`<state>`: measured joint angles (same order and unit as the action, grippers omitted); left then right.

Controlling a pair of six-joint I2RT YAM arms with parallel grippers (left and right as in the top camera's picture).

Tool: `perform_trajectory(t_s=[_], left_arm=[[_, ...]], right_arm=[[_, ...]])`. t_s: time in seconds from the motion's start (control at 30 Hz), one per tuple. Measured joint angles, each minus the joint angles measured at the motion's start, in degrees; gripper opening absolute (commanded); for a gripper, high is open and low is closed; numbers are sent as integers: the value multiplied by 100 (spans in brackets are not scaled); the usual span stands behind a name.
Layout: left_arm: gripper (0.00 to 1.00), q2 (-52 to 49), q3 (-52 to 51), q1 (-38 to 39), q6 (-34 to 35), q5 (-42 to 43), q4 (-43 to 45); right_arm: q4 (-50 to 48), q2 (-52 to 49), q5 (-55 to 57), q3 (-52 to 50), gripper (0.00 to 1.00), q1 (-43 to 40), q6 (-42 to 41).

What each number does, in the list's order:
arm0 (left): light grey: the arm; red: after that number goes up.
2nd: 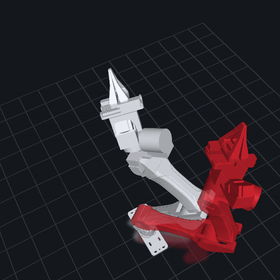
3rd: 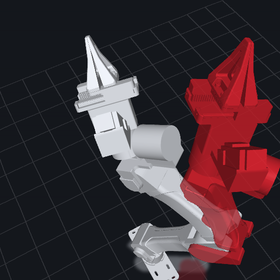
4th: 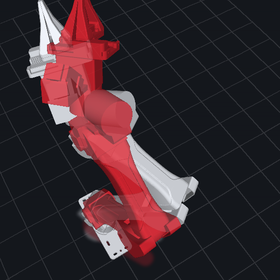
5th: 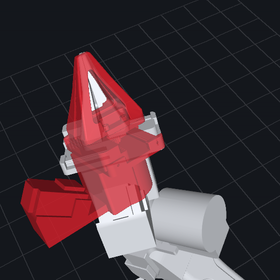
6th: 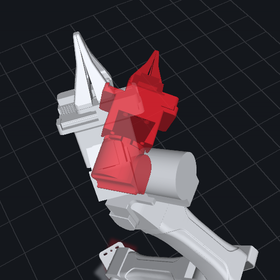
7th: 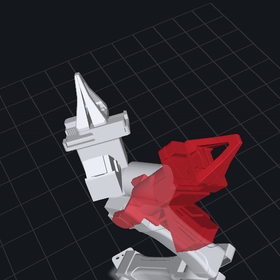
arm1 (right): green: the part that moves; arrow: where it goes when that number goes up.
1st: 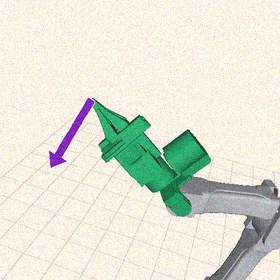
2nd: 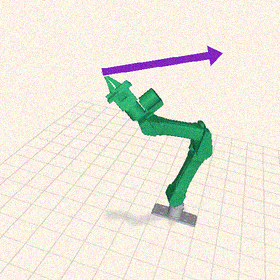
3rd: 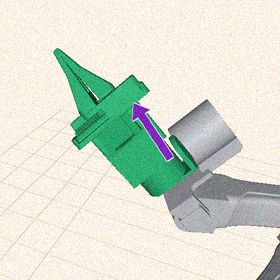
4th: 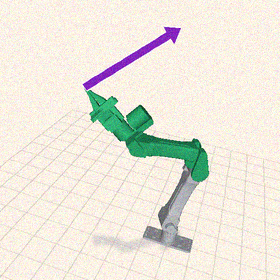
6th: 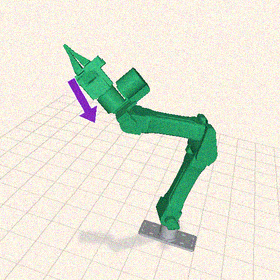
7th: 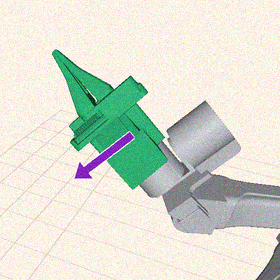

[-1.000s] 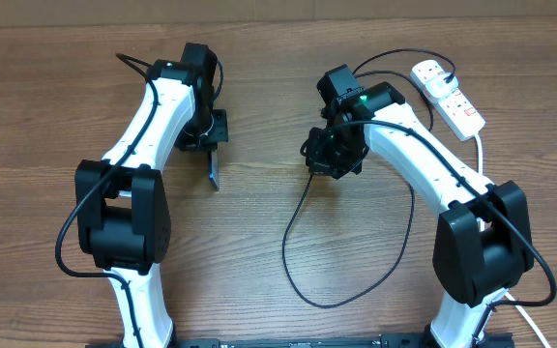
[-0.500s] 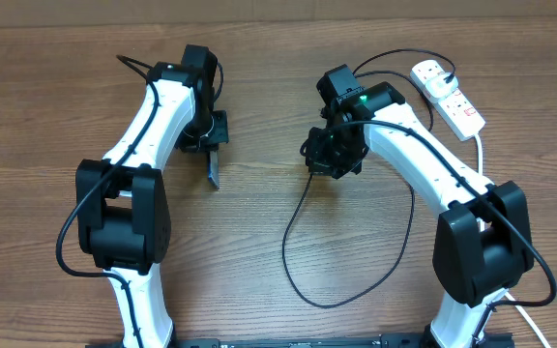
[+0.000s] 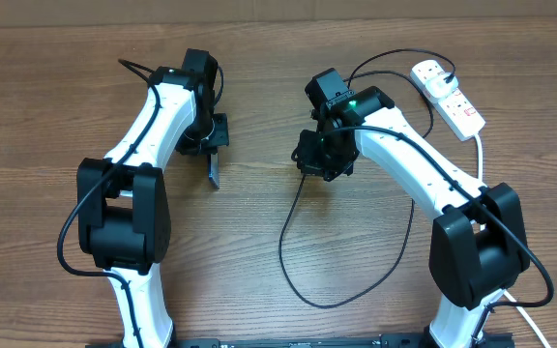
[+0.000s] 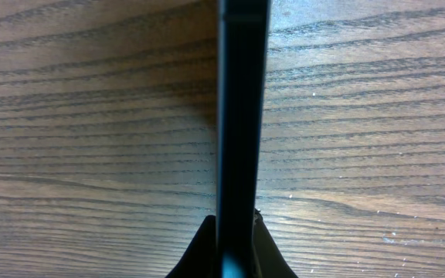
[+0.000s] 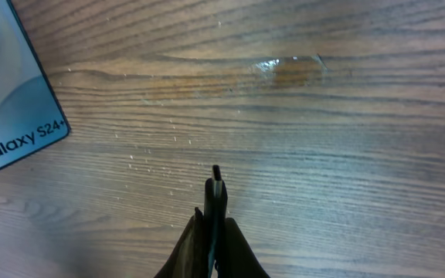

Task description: Plug charger to phone and switch on socket

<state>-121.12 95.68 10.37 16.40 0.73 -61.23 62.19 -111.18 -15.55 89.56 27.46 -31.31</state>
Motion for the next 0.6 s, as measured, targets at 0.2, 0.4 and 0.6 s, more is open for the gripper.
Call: perform_trajectory(t_s=[0.2, 0.4, 0.6], left_arm=[[5, 0, 0, 0, 0, 0, 2], [4, 0, 0, 0, 0, -11, 2], [4, 0, 0, 0, 0, -13, 2]], right_arm=[[-354, 0, 20, -271, 4, 0, -44], [-1029, -2, 46, -929, 4, 0, -326], [-1331, -4, 111, -1316, 4, 0, -595]])
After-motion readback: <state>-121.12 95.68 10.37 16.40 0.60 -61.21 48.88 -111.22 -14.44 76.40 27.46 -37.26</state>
